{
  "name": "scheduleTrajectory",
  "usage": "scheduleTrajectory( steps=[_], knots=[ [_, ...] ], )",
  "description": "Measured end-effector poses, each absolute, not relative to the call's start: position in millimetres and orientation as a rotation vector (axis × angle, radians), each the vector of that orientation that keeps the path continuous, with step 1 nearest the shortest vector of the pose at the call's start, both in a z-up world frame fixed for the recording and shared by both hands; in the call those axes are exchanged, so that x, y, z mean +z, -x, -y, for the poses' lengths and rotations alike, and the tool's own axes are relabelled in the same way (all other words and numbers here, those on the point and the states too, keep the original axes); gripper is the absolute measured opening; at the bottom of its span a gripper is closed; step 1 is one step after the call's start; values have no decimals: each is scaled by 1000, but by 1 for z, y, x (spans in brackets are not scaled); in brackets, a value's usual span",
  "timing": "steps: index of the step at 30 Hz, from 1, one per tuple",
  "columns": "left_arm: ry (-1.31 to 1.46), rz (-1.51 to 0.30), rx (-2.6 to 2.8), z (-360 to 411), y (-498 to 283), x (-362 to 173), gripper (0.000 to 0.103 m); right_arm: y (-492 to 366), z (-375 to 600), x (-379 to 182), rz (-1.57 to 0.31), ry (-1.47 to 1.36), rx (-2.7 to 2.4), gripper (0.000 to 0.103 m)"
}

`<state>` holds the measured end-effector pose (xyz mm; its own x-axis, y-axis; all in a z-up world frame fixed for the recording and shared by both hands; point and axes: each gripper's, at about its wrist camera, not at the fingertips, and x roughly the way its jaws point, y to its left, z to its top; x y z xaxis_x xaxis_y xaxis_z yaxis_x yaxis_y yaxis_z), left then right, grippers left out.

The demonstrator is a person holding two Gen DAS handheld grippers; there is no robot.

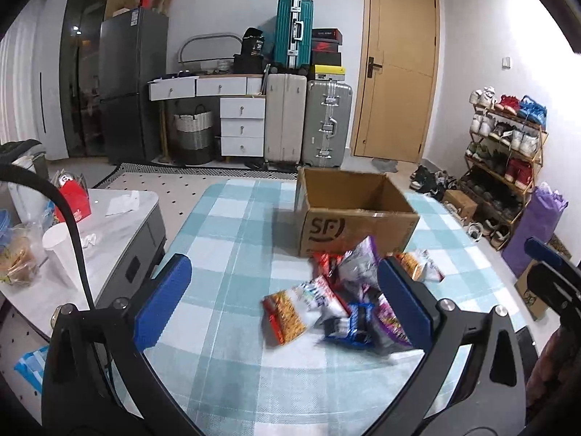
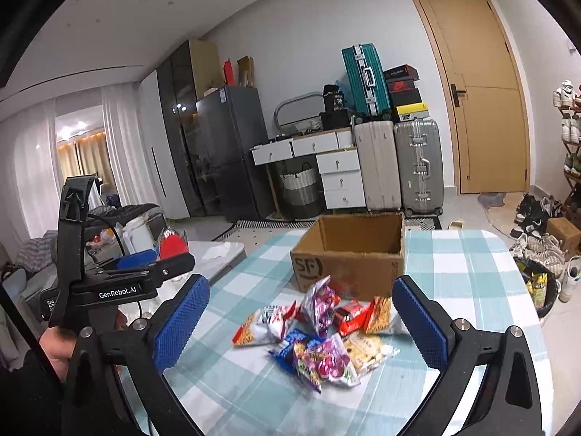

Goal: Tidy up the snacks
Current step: 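Move both tools back toward the remaining snack pile, then grasp the purple candy bag with the right gripper and lift it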

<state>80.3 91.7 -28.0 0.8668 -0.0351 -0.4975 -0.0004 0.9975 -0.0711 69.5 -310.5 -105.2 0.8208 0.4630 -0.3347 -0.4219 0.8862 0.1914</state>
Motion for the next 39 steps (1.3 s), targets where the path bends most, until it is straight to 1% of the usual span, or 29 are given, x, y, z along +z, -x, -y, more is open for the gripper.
scheduleTrajectory(
  steps=[9, 18, 27, 39],
  knots=[
    [66, -582, -84, -81, -89, -93, 102, -83, 306, -156, -501, -113, 459, 102],
    [51, -634, -110, -71, -110, -144, 102, -113, 315, -203, -643, -202, 469, 102],
    [93, -661, -106, -76, -123, -162, 102, -133, 313, -231, -726, -256, 487, 102],
    [172, -725, -125, -87, -140, -174, 102, -158, 285, -241, -750, -171, 527, 102]
  ],
)
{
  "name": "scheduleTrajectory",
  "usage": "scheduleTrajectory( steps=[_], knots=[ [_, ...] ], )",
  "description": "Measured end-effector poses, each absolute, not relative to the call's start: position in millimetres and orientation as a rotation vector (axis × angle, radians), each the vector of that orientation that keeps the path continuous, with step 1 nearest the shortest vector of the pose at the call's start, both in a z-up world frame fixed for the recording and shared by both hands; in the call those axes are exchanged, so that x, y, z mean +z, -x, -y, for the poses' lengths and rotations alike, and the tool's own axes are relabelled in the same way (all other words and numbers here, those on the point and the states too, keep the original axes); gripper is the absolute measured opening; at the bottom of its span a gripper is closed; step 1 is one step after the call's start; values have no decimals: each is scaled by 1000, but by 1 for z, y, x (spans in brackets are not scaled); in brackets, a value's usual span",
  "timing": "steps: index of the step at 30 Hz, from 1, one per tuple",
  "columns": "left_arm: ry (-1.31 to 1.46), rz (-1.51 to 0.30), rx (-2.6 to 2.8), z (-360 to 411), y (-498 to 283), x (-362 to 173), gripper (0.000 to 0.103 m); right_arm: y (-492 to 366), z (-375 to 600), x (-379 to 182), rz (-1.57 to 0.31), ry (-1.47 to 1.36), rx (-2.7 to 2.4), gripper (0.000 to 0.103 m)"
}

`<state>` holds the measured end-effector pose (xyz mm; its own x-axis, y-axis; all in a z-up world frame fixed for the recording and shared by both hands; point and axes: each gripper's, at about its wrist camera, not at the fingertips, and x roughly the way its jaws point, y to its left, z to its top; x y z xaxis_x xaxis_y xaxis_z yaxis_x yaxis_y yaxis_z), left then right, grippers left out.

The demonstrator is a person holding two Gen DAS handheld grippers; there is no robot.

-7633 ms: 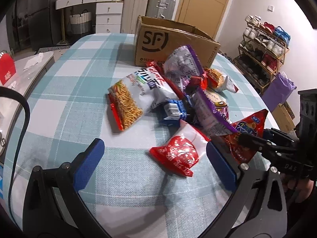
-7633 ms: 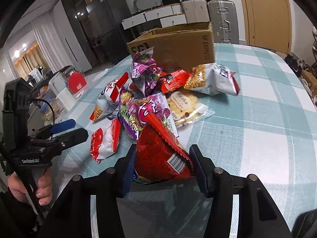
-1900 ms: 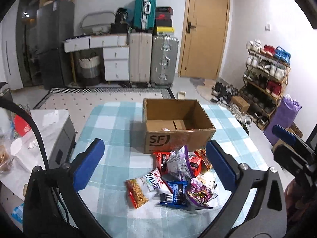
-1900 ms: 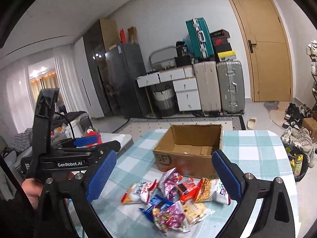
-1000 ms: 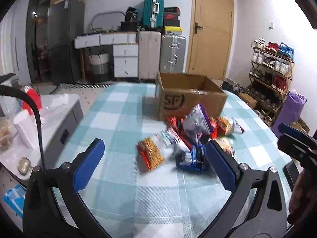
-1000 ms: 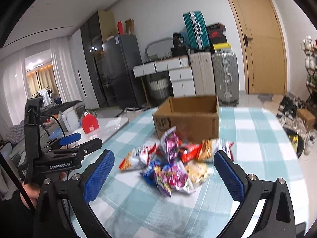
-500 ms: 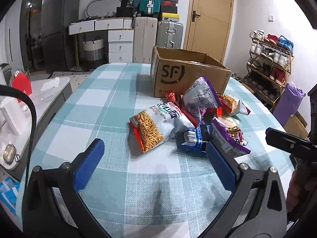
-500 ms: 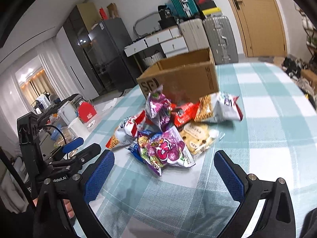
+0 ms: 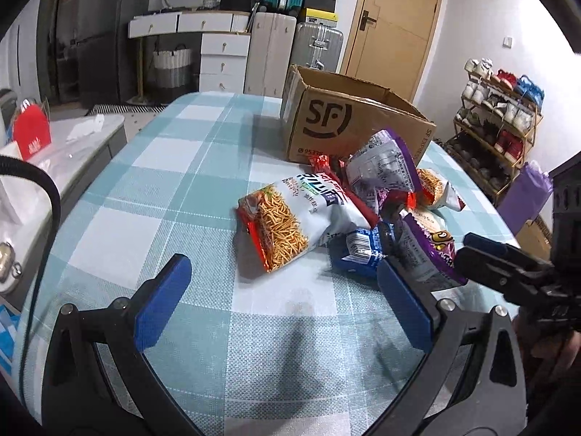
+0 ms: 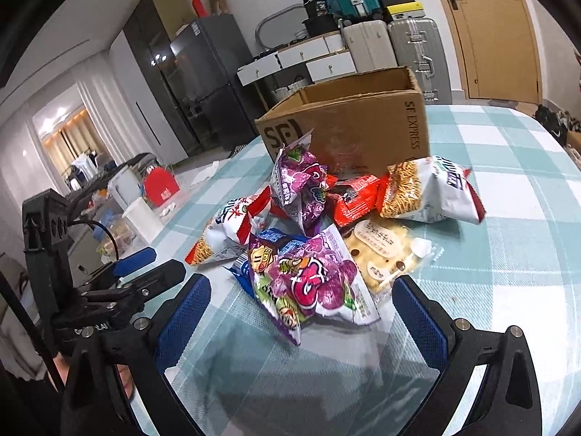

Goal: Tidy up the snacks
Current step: 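Grasp the purple candy bag with the right gripper and lift it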

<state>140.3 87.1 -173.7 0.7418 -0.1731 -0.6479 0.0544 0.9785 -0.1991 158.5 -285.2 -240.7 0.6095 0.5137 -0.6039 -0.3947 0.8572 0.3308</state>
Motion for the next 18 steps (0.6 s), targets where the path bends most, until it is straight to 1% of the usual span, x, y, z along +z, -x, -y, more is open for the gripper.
scheduleTrajectory(
  steps=[6, 8, 9, 12, 15, 18],
  knots=[
    [210, -739, -138, -92, -143, -178, 102, -166, 274, -243, -755, -125, 582, 102],
    [221, -744, -143, -93, -144, -179, 102, -168, 269, -245, -767, -107, 591, 99],
    [226, -745, -143, -94, -144, -179, 102, -171, 264, -246, -780, -93, 597, 95],
    [252, -748, -148, -97, -144, -181, 102, -177, 258, -250, -806, -64, 578, 89],
    [283, -747, -154, -102, -144, -183, 102, -183, 255, -256, -838, -54, 560, 79],
    [293, -749, -161, -103, -144, -184, 102, -184, 251, -258, -850, -38, 559, 72]
  ],
)
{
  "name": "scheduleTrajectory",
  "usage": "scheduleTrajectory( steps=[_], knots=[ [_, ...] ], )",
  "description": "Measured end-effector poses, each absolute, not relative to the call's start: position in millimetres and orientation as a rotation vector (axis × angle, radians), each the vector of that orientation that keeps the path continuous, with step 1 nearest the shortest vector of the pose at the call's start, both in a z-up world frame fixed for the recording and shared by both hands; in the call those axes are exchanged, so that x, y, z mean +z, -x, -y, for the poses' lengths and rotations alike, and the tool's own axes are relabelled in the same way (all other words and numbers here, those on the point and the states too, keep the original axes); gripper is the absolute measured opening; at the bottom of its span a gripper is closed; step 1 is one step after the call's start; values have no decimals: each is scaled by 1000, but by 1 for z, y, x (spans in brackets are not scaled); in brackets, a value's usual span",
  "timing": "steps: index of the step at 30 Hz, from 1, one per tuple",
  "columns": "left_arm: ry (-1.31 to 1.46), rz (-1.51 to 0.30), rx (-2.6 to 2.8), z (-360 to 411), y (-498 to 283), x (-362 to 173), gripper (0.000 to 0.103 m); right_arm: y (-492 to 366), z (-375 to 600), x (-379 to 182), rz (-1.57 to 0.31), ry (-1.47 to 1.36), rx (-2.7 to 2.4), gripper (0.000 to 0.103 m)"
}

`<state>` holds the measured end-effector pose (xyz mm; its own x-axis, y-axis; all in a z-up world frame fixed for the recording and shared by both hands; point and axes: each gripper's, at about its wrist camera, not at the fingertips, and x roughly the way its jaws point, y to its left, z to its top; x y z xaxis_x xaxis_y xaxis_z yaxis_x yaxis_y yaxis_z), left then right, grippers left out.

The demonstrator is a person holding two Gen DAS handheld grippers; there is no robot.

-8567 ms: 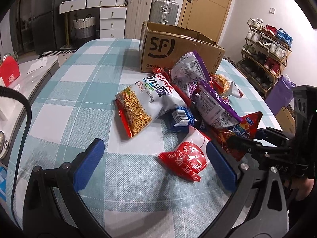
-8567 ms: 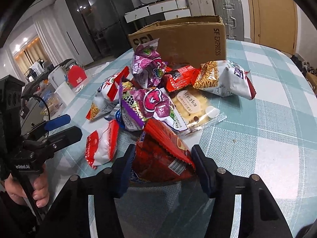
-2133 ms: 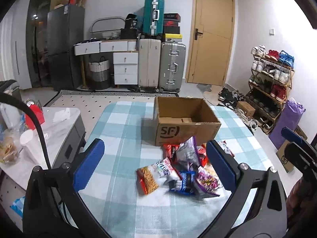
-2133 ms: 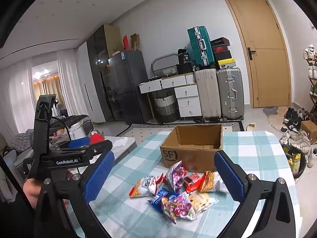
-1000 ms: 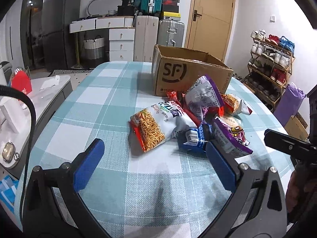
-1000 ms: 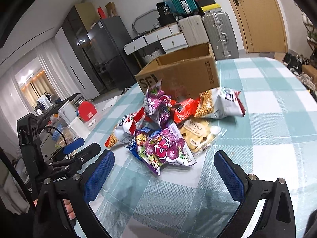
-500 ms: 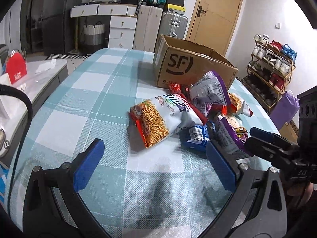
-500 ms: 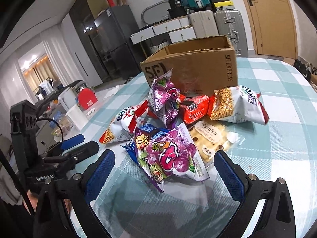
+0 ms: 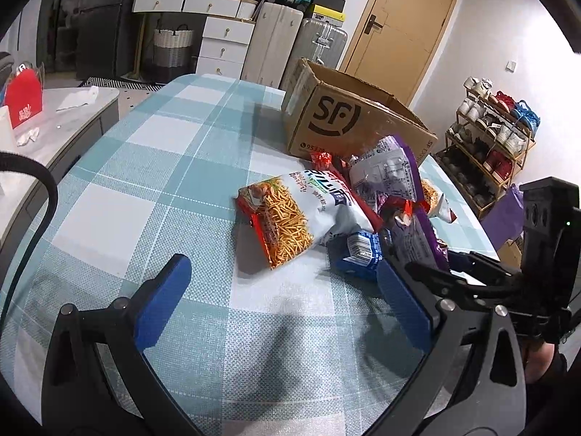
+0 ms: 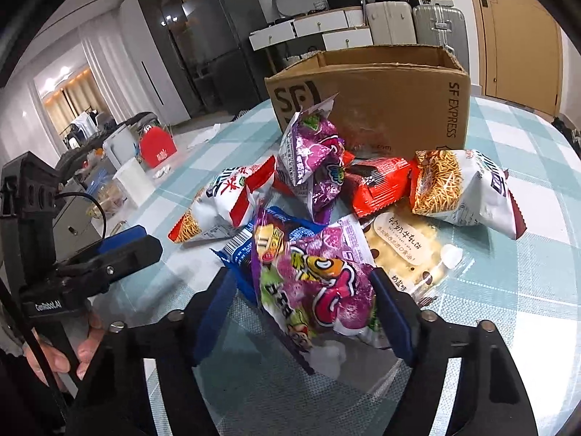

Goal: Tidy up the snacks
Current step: 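Grasp the purple candy bag with the right gripper and lift it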

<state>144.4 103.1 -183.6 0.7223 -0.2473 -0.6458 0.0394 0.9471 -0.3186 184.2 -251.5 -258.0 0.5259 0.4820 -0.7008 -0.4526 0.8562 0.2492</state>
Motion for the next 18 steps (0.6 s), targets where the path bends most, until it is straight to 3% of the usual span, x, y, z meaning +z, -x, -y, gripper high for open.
scheduleTrajectory(
  steps=[2, 18],
  knots=[
    [297, -740, -164, -103, -144, -183, 102, -186, 250, -260, -863, -31, 553, 57],
    [323, -748, -146, -108, -145, -186, 102, -156, 271, -249, -831, -113, 539, 51]
  ],
)
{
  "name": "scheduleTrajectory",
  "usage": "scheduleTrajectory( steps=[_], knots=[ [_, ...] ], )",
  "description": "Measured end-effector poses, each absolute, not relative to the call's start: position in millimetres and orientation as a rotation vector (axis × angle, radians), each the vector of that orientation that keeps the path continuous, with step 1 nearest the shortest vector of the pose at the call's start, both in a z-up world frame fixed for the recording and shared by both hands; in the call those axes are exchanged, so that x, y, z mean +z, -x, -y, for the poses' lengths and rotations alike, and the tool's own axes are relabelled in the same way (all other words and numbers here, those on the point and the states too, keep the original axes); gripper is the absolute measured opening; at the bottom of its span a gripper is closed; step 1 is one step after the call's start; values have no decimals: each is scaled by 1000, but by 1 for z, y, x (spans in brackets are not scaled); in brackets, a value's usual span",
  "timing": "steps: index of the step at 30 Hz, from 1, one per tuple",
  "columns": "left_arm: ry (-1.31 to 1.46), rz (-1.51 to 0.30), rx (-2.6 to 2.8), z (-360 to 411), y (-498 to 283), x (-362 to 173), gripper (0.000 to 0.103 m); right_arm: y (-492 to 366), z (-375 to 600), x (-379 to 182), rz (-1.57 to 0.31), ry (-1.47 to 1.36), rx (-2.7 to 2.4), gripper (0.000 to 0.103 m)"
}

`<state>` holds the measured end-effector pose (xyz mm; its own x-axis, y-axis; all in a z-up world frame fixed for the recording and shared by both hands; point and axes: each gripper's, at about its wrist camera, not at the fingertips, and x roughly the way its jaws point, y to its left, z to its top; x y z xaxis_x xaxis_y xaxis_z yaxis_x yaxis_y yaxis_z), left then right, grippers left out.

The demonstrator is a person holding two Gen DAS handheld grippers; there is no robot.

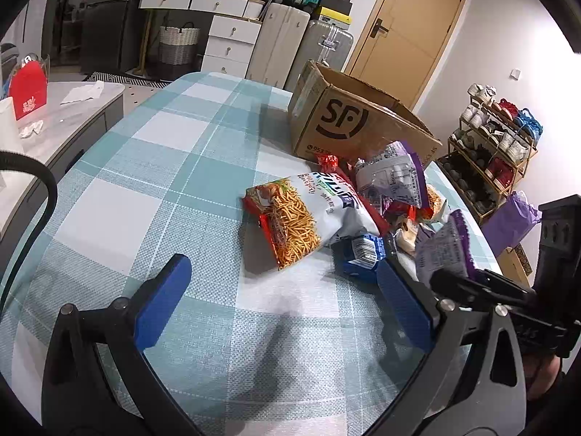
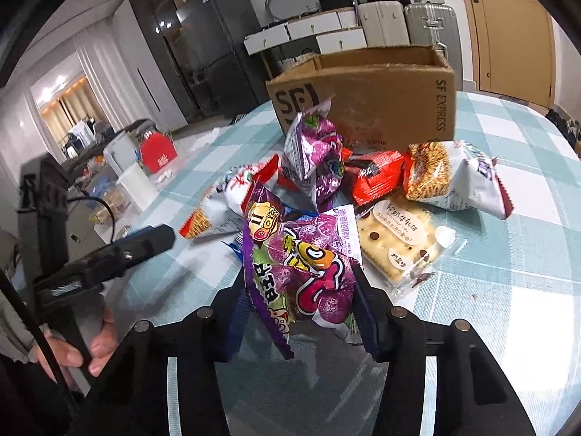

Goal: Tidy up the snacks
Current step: 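Grasp the purple candy bag with the right gripper and lift it, then grasp the noodle-snack bag with the left gripper while the right gripper holds the purple bag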

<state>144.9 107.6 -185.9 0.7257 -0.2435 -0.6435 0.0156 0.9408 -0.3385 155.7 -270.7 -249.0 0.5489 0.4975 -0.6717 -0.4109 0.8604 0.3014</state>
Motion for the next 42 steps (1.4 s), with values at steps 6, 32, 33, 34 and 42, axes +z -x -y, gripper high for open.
scheduleTrajectory(
  steps=[6, 32, 33, 34, 42],
  knots=[
    [329, -752, -138, -110, -144, -187, 102, -138, 278, -247, -828, -124, 541, 51],
    [445, -919, -124, -104, -211, -180, 102, -99, 309, -249, -781, -202, 584, 52],
    [465, -929, -125, -103, -217, -181, 102, -99, 309, -250, -785, -206, 592, 52],
    [470, -937, -127, -102, -221, -182, 102, -99, 308, -249, -784, -206, 598, 52],
    [466, -1004, -110, -85, -246, -198, 102, -102, 307, -248, -780, -224, 636, 52]
  ],
)
